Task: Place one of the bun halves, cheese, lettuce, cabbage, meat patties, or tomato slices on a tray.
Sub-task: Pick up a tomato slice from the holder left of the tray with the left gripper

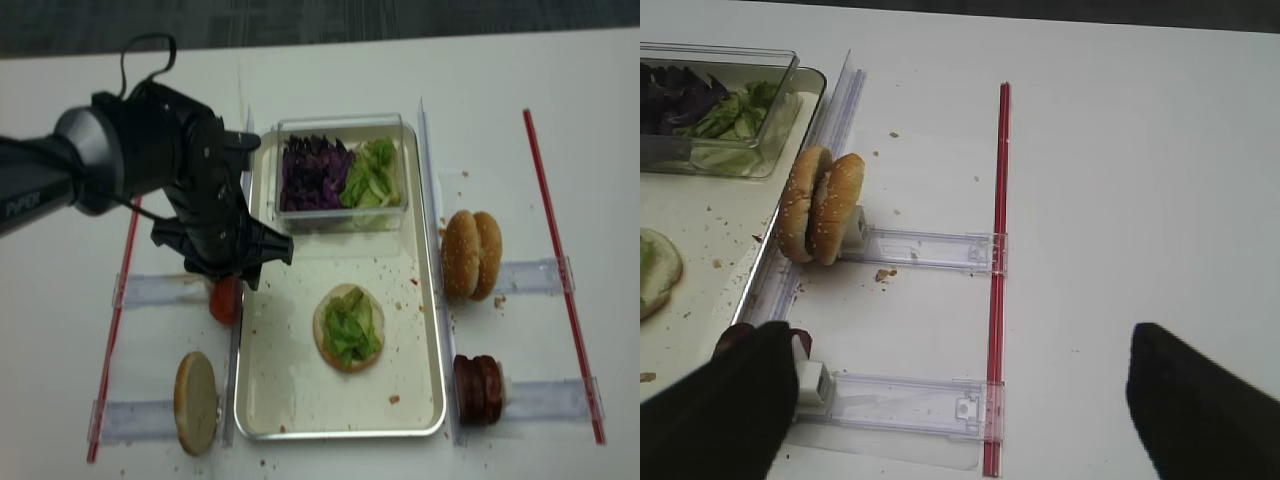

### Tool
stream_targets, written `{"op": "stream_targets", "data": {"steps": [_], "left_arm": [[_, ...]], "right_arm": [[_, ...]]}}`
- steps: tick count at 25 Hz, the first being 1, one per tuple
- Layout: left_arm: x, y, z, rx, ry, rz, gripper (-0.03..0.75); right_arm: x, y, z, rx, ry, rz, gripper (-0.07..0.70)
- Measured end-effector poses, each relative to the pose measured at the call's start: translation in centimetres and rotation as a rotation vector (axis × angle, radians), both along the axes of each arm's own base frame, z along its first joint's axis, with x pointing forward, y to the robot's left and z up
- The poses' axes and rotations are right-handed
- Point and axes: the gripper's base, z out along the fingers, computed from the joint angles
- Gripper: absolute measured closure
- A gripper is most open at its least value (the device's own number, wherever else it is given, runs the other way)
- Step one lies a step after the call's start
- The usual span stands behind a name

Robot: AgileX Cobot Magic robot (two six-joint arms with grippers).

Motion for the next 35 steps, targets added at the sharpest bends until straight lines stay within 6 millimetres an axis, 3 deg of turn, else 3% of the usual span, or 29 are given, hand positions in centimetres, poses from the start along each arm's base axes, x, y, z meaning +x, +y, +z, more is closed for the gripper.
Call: {"op": "stream_targets", "data": {"steps": [5, 14, 19, 29, 35], "left_arm": [[0.1, 0.0, 0.0, 0.001, 0.0, -0.001, 0.374], [0.2, 0.1, -0.1, 0.021, -0.008, -0.011, 0.59], [0.3, 0.4, -0.1, 0.056, -0.016, -0.004, 0.661], [0.2, 0.5, 0.0, 0.061, -0.02, 0.002, 0.673], [-0.3, 0.8, 2.8, 0.022, -0.095, 0.005, 0.674]], "right_arm": [[0.0, 0.0, 0.0, 0.0, 0.0, 0.0, -0.058], [0.0, 0.0, 0.0, 0.0, 0.0, 0.0, -0.059], [0.0, 0.0, 0.0, 0.0, 0.0, 0.0, -0.059], [0.0, 0.0, 0.0, 0.0, 0.0, 0.0, -0.058], [0.0, 0.0, 0.0, -0.001, 0.0, 0.0, -0.059]]}}
